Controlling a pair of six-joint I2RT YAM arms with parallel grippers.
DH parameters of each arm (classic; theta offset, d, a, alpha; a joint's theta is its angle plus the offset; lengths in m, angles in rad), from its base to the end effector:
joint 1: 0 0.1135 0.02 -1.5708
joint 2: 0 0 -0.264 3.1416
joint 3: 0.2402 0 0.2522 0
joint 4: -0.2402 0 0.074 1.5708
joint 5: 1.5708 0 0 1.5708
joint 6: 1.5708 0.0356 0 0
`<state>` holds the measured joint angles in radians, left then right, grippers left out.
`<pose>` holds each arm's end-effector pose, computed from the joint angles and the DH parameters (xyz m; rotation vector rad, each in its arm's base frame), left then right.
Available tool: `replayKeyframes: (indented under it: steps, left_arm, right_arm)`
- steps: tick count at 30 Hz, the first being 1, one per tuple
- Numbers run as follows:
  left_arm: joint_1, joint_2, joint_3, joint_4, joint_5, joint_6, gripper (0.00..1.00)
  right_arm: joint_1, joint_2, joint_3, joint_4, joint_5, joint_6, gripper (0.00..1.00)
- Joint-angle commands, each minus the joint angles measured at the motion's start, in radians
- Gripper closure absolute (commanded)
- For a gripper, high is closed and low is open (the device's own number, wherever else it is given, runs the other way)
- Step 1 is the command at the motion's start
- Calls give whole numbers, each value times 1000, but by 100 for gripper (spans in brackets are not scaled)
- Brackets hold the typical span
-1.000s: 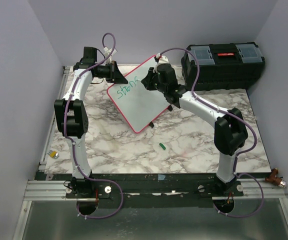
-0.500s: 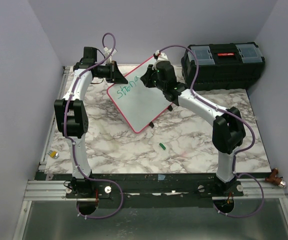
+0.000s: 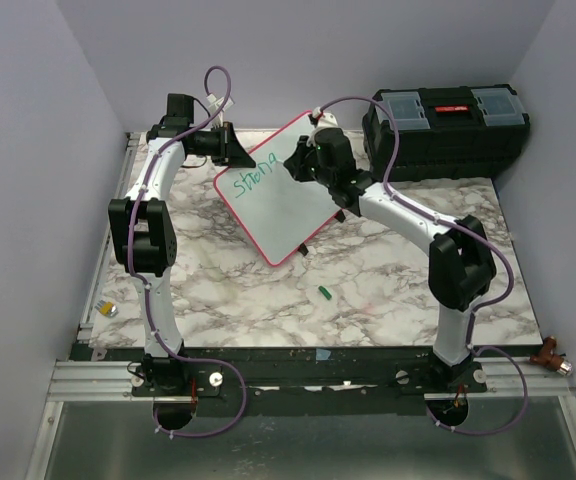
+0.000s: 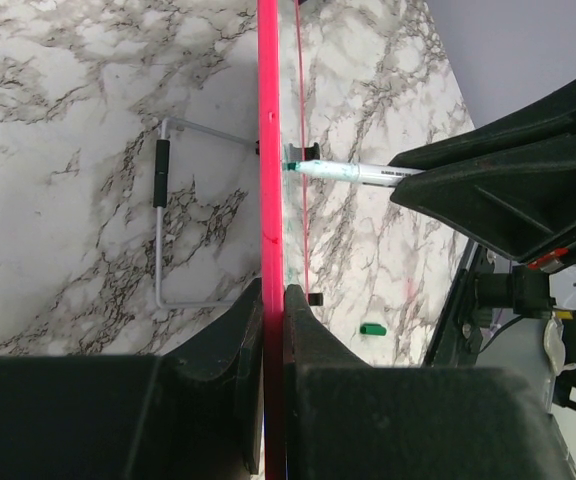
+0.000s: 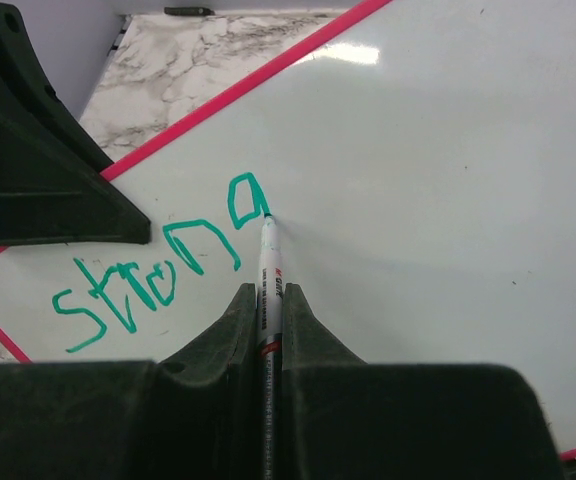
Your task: Write a sentence on the whiteboard
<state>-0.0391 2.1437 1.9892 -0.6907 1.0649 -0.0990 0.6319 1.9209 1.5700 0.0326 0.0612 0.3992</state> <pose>0.4734 -0.0497 0.2887 0.4198 2.1817 -1.3313 0.3767 0.2730 0.2993 -0.1825 1.9319 0.6402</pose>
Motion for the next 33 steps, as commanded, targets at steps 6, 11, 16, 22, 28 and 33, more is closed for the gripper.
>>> replayKeyframes:
  steps: [6,11,16,22,28,33]
  left_arm:
    - [-29,-7,-7,-6,34,68,100]
    - [-29,-7,-7,-6,36,68,100]
    - [-28,-7,-7,-6,36,67,100]
    - [-28,-8,-7,-6,36,68,100]
    - [-28,-8,-9,-6,36,68,100]
    - [-28,-8,-9,-7,35,70,100]
  right_arm:
    - [5,-20,-113,-51,-55,-6,100]
    - [4,-25,-135,-44,-76,2,99]
    - [4,-23,-128,-42,-111,8,99]
    - [4,-28,-123,-43,-125,16,99]
    - [4,-25,-100,-16,-114,17,99]
    - [5,-38,-72,-29,-81,9,99]
